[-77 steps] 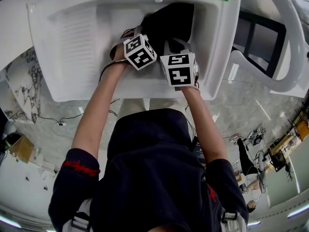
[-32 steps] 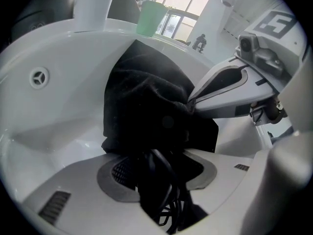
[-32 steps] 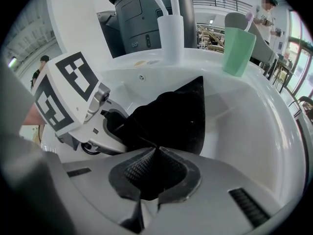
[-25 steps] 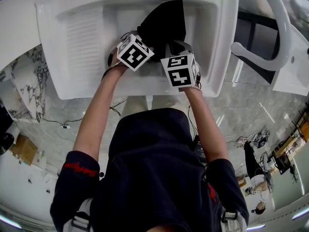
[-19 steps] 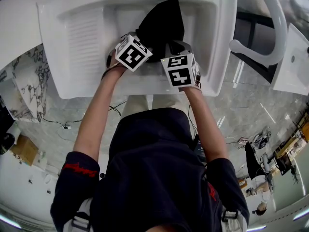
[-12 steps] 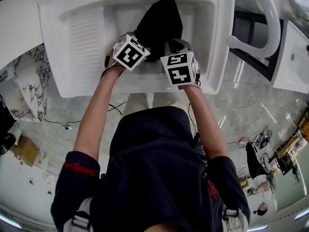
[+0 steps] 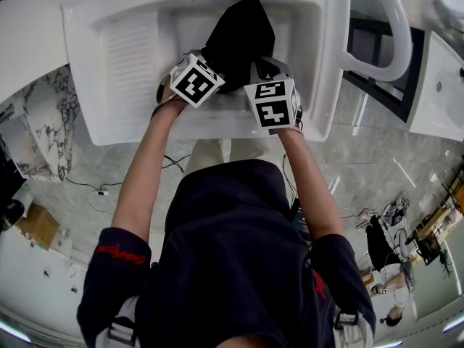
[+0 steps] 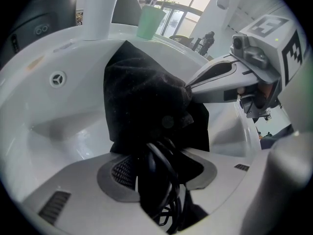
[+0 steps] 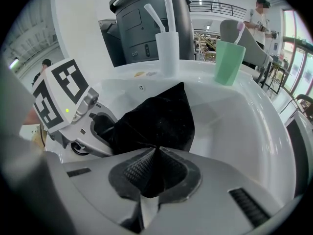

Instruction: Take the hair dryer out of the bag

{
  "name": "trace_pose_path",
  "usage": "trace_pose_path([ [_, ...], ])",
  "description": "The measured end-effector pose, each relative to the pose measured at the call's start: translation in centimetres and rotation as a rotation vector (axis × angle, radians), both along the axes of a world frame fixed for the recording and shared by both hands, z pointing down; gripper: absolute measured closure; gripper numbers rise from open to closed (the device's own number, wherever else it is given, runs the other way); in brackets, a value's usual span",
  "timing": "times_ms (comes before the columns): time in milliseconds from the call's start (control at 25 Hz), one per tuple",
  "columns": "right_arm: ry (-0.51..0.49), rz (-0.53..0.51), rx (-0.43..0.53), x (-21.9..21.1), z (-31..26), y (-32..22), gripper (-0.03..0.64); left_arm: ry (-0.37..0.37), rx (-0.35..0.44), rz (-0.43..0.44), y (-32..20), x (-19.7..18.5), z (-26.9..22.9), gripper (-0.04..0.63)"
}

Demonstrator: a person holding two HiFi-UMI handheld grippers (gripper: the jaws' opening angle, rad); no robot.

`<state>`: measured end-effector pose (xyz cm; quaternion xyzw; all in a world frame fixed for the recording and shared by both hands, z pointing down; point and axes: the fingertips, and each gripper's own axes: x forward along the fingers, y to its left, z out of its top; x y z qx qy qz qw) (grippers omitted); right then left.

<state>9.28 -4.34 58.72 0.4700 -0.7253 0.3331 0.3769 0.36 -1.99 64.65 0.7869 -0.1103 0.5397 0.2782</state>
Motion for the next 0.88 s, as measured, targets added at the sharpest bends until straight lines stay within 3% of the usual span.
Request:
trace_pose_path([
  [880, 0.028, 0.037, 0.056, 1.2, -1.6, -1.6, 0.574, -0.010, -0.003, 0.037, 0.4, -1.3, -1.5, 0.374],
])
